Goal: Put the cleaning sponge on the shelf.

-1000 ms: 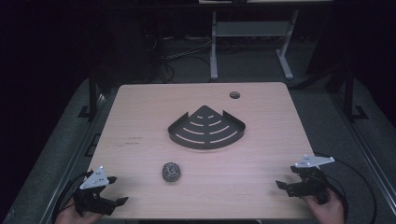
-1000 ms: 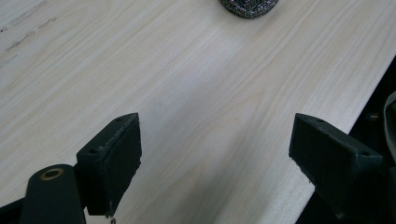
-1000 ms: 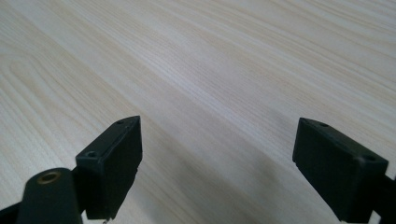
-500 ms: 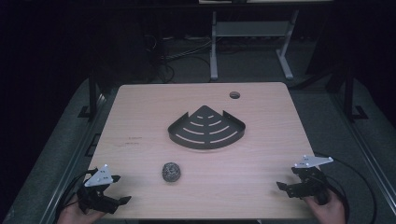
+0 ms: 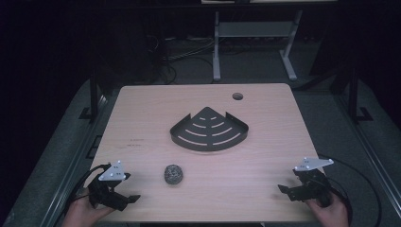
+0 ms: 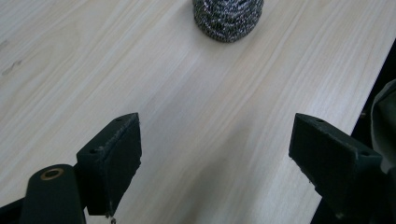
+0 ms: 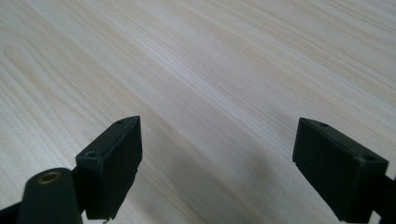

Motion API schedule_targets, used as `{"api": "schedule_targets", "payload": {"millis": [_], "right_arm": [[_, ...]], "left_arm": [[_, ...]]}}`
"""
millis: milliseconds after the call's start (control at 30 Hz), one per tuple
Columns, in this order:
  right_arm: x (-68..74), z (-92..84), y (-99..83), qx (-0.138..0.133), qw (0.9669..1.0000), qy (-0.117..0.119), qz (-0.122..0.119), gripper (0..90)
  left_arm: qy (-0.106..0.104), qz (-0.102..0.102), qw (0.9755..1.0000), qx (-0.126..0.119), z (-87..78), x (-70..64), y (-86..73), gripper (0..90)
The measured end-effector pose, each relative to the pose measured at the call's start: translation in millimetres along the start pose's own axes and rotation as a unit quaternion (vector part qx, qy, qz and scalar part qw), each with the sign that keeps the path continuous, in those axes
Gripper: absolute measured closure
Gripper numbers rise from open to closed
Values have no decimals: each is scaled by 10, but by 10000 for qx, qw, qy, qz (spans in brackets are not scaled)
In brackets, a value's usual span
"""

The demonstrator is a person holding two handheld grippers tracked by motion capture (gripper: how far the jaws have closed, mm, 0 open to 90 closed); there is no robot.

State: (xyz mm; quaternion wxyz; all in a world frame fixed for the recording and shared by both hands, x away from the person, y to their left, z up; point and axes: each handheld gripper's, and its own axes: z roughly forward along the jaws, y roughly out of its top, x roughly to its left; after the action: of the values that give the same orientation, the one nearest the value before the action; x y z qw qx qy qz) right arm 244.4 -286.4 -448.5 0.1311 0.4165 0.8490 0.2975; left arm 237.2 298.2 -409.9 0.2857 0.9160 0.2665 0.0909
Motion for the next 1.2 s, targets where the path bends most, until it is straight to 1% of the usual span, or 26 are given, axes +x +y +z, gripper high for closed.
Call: {"api": "schedule_targets", "payload": {"millis": [100,133,167,233,300,333,433,567,633,767,833,967,1033,1200], "right_arm": [[7,-6,8,10,10000,-1,-13,156],[12,-2,11,14,10000,9,-21,156],[10,2,11,14,10000,12,-34,156],[8,9,12,14,10000,17,-51,156],[11,10,15,37,10000,10,-65,156],[11,10,15,37,10000,10,-65,156],[27,5,20,22,9999,-15,-132,156],[40,8,27,39,9999,-25,-138,156],[46,10,29,55,9999,-3,-162,156],[59,13,33,36,9998,14,-178,156],[65,12,35,42,9998,14,-183,156],[74,9,39,24,9998,-1,-210,156],[77,5,38,32,9998,-8,-207,156],[79,12,36,39,9997,12,-220,156]], "left_arm": [[-23,60,10000,31,17,7,71,165],[-33,96,9999,81,25,15,118,165],[-33,96,9999,81,25,15,118,165],[-59,116,9998,129,41,23,171,165],[-110,174,9996,183,88,35,255,165],[-110,174,9996,183,88,35,255,165],[-148,184,9995,229,154,62,337,167],[-186,195,9993,273,203,60,398,167],[-217,234,9990,305,235,61,449,167],[-223,236,9990,312,270,67,491,167],[-227,267,9987,370,305,68,519,167],[-235,317,9984,407,358,60,566,167],[-261,314,9983,416,384,56,591,167],[-306,377,9979,437,447,48,669,167]]}}
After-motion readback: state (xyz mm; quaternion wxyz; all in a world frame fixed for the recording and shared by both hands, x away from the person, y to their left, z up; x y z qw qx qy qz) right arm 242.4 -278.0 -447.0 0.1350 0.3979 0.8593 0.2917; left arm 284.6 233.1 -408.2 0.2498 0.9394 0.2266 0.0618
